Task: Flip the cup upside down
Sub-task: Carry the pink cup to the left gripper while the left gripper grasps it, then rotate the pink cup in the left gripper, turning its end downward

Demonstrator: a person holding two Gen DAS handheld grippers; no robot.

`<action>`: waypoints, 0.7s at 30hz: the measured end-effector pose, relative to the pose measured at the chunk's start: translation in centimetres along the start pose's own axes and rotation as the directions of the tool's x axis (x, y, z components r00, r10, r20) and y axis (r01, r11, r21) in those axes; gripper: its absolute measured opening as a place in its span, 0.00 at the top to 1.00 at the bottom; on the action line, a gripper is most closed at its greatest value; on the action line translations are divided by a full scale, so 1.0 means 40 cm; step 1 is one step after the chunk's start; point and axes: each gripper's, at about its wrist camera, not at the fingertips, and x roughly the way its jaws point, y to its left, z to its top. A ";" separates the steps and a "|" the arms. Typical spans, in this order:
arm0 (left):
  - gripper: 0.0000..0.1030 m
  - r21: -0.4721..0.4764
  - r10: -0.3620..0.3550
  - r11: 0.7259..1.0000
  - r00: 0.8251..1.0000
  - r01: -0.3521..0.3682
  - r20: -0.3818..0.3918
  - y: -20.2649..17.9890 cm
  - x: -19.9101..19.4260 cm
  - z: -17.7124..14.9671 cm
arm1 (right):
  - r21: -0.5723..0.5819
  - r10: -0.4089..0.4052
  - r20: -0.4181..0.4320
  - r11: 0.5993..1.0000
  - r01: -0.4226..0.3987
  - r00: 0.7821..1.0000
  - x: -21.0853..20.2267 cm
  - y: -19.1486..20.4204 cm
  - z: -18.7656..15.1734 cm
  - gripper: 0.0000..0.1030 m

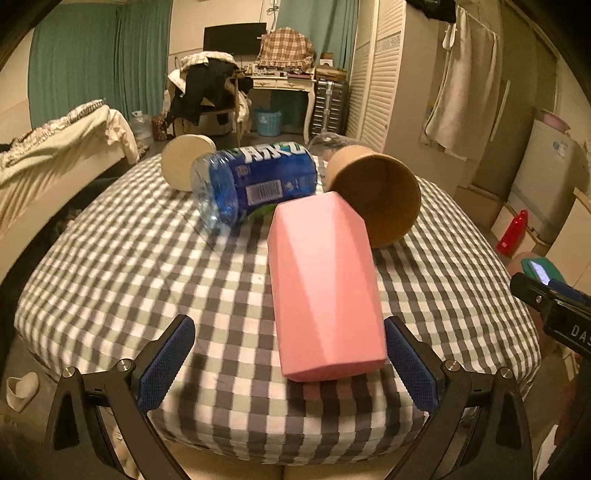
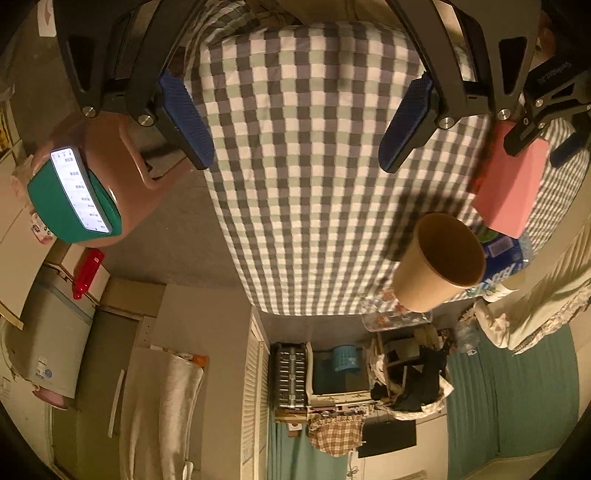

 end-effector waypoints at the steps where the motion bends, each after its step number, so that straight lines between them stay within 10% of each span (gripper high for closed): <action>1: 0.01 0.009 -0.004 1.000 1.000 0.004 0.000 -0.005 0.003 -0.001 | 0.005 -0.005 -0.002 1.000 0.005 1.000 0.002 -0.005 -0.002 0.12; 11: 0.44 0.091 -0.103 0.990 0.994 0.105 -0.031 -0.035 0.039 0.000 | 0.027 -0.031 -0.044 0.999 0.033 0.999 0.022 -0.019 -0.014 0.12; 21: 0.46 0.135 -0.107 0.984 0.993 0.114 -0.056 -0.024 -0.004 0.039 | 0.043 -0.047 -0.043 0.998 0.049 0.998 0.013 -0.030 -0.018 0.12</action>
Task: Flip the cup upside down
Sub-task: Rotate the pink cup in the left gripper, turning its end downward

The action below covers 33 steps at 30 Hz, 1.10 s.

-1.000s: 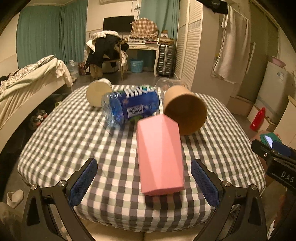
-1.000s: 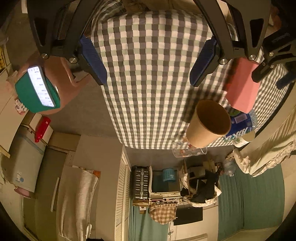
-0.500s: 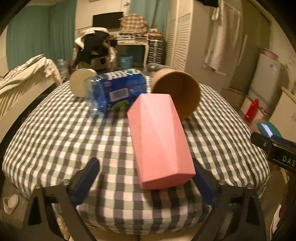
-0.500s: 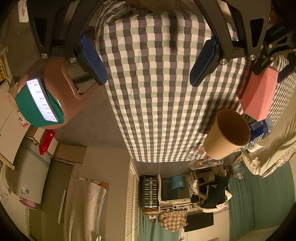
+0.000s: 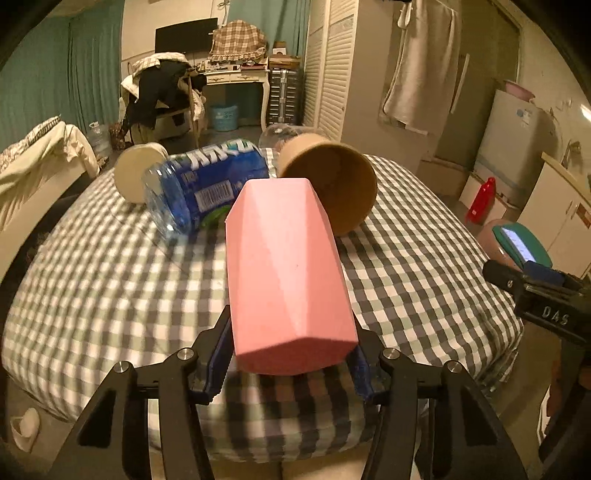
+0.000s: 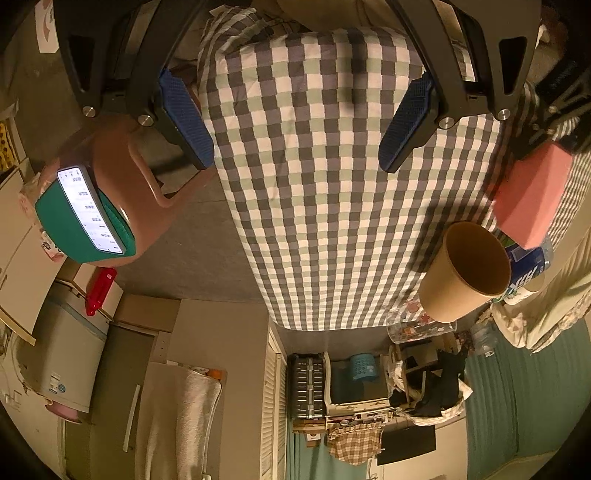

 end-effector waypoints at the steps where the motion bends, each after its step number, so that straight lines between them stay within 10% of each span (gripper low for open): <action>1: 0.46 0.003 0.000 1.000 1.000 0.000 -0.002 0.006 -0.010 0.011 | 0.004 0.001 -0.001 1.000 -0.001 1.000 -0.001 -0.003 -0.001 0.12; 16: 0.46 0.099 0.020 0.995 0.982 -0.001 -0.189 0.038 -0.058 0.091 | 0.012 0.008 -0.007 1.000 -0.008 1.000 0.001 -0.002 -0.001 0.12; 27: 0.46 0.171 0.014 0.982 0.879 0.077 -0.476 0.068 -0.031 0.115 | 0.013 0.017 -0.029 1.000 -0.016 0.999 0.023 0.016 -0.005 0.12; 33: 0.47 0.283 0.070 0.958 0.906 0.056 -0.417 0.040 -0.013 0.158 | 0.013 0.019 -0.033 1.000 -0.018 0.999 0.033 0.021 -0.008 0.12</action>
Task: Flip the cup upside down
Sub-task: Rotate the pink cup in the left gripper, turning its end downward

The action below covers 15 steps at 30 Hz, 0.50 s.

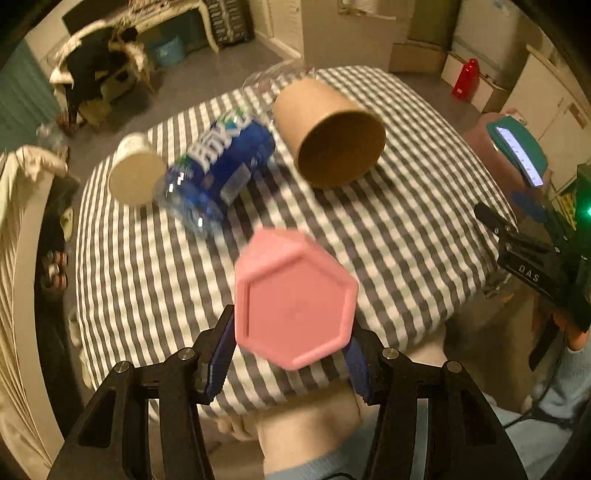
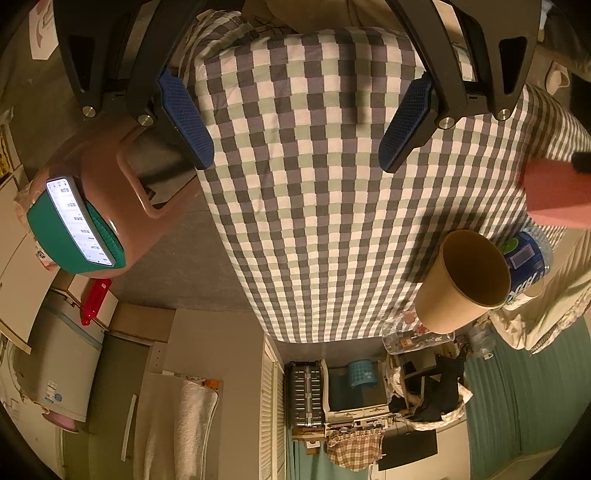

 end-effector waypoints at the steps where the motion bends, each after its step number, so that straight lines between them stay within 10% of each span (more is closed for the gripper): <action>1: 0.47 0.000 0.003 1.000 1.000 -0.003 0.010 0.000 0.003 0.005 | 0.000 -0.001 -0.001 1.000 0.001 1.000 0.001 -0.001 0.000 0.12; 15: 0.47 -0.069 0.010 0.998 0.987 0.001 0.160 0.055 -0.003 0.000 | -0.018 -0.023 0.004 1.000 0.024 1.000 0.000 0.006 0.027 0.12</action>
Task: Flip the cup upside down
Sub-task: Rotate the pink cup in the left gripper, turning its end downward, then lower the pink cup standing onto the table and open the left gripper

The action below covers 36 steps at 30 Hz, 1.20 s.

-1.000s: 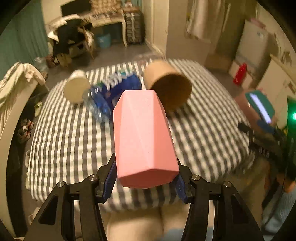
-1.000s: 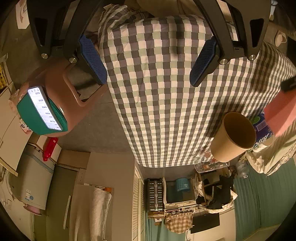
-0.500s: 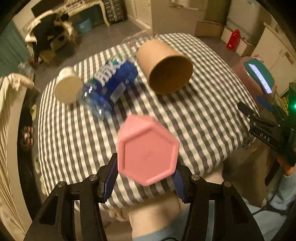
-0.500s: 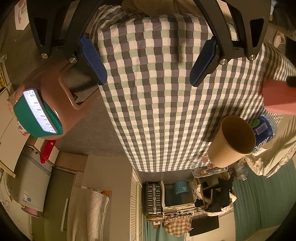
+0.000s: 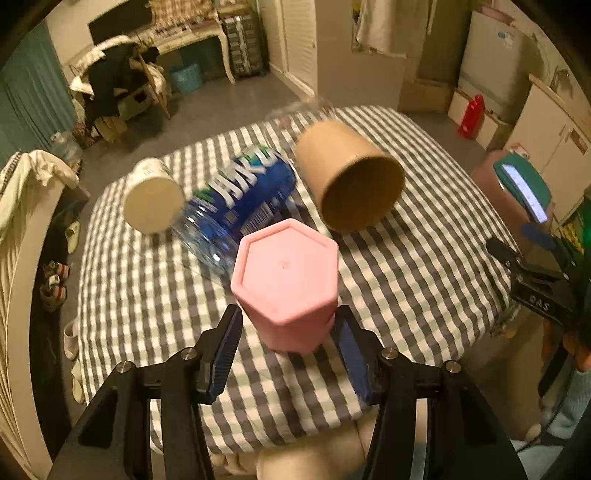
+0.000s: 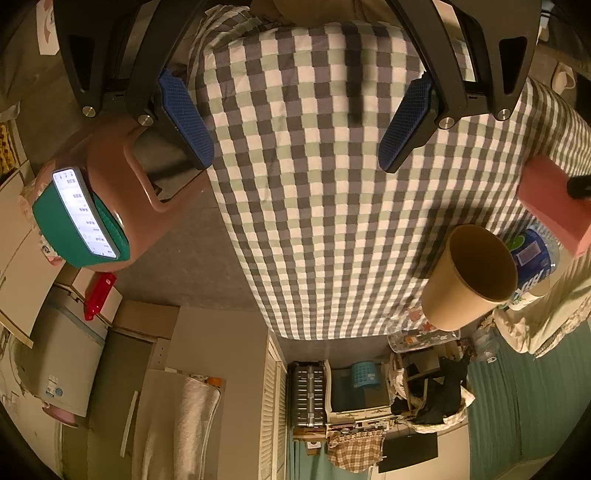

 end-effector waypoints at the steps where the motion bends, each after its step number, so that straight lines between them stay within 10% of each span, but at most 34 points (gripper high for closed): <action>1: 0.47 -0.010 -0.008 1.000 1.000 0.008 0.009 0.006 -0.001 0.002 | -0.005 0.001 0.006 1.000 -0.001 1.000 -0.005 0.006 0.003 0.12; 21: 0.46 -0.087 -0.109 0.988 0.979 0.125 0.173 0.093 -0.130 -0.060 | -0.079 -0.017 0.100 0.997 0.025 0.995 -0.155 0.128 0.027 0.12; 36: 0.46 -0.266 0.086 0.963 0.884 0.045 0.459 0.150 -0.267 -0.143 | -0.139 0.130 0.298 0.986 -0.092 0.946 -0.368 0.247 0.039 0.12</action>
